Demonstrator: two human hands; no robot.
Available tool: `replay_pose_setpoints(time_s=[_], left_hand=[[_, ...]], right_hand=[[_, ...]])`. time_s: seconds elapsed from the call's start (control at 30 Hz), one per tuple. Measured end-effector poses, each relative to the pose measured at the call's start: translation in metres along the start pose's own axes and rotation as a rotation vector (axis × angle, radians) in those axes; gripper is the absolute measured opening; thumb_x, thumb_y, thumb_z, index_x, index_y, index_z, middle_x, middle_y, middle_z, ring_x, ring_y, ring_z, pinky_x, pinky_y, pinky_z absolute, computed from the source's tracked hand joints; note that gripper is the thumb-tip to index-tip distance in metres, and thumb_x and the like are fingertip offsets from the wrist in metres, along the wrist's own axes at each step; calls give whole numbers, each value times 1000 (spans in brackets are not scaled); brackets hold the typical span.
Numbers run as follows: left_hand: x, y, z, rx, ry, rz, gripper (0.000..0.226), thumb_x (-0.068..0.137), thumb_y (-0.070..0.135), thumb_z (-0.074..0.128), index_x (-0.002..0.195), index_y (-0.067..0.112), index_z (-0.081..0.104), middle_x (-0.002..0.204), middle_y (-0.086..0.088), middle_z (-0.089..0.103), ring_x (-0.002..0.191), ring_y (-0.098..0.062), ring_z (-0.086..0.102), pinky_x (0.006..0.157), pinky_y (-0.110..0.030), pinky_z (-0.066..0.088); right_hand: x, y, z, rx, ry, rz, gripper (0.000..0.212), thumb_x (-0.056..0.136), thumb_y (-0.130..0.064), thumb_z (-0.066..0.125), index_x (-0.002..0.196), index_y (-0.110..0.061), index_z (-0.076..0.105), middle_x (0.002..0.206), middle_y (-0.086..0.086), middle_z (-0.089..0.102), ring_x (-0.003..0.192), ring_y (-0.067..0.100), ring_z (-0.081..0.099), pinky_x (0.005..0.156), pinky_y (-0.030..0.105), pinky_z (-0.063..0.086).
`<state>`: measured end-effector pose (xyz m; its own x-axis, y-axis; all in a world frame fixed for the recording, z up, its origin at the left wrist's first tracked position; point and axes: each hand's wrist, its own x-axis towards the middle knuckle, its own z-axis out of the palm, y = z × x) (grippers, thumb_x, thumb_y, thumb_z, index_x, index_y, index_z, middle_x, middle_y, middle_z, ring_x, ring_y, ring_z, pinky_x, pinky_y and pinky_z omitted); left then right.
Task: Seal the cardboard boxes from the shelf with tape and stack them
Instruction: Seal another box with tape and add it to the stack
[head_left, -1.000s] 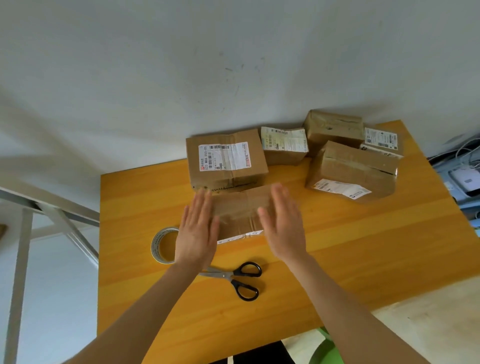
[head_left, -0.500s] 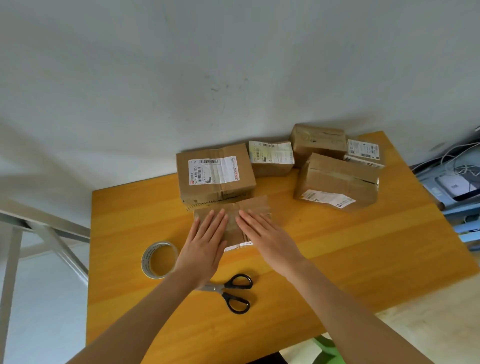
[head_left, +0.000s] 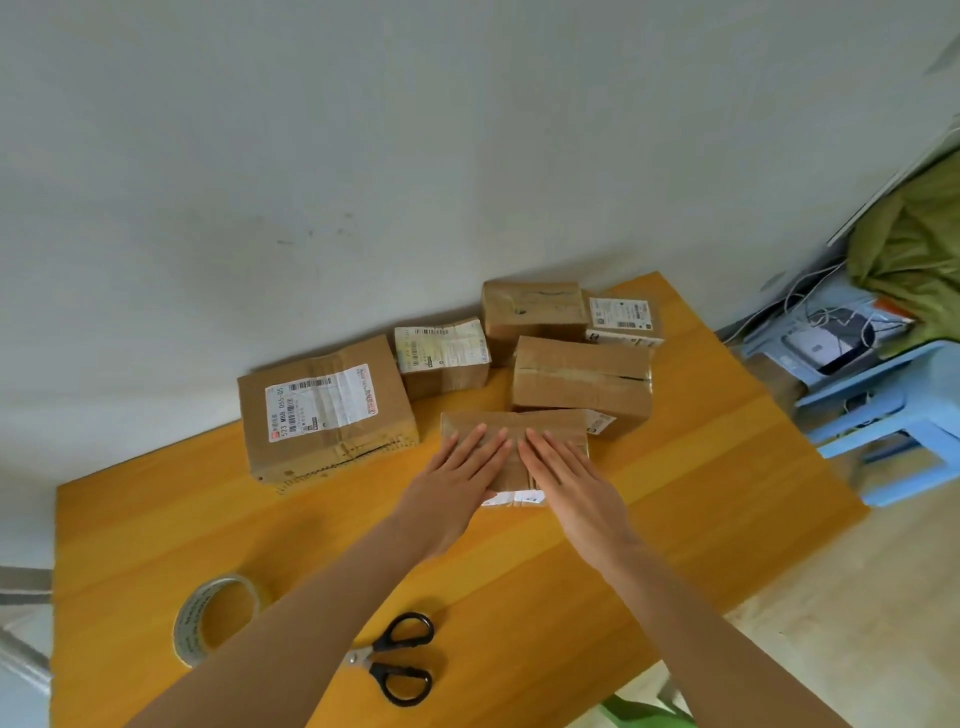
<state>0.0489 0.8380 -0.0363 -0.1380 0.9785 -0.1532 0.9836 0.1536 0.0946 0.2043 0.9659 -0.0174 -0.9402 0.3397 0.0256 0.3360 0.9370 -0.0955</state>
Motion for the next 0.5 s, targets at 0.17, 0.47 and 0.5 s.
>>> replay_pose_setpoints(time_s=[0.17, 0.47, 0.5], left_hand=[[27, -7, -9, -4, -41, 19, 57, 105, 36, 16, 142, 26, -26, 150, 9, -30, 139, -17, -30, 113, -33, -21], [42, -14, -14, 5, -57, 13, 56, 105, 34, 20, 144, 29, -21, 152, 10, -23, 139, -14, -26, 116, -32, -14], [41, -12, -14, -4, -57, -12, 57, 105, 34, 21, 146, 29, -18, 154, 8, -21, 140, -14, -25, 116, -31, -13]], right_hand=[[8, 17, -4, 14, -15, 14, 87, 52, 6, 88, 133, -1, 57, 137, 16, 56, 125, 29, 56, 98, 45, 50], [17, 19, -1, 10, -42, 66, 90, 50, 6, 90, 134, 0, 56, 137, 17, 56, 125, 30, 55, 99, 45, 49], [17, 18, -2, 4, -44, 74, 91, 53, 6, 89, 136, -1, 53, 139, 17, 53, 127, 30, 53, 102, 45, 47]])
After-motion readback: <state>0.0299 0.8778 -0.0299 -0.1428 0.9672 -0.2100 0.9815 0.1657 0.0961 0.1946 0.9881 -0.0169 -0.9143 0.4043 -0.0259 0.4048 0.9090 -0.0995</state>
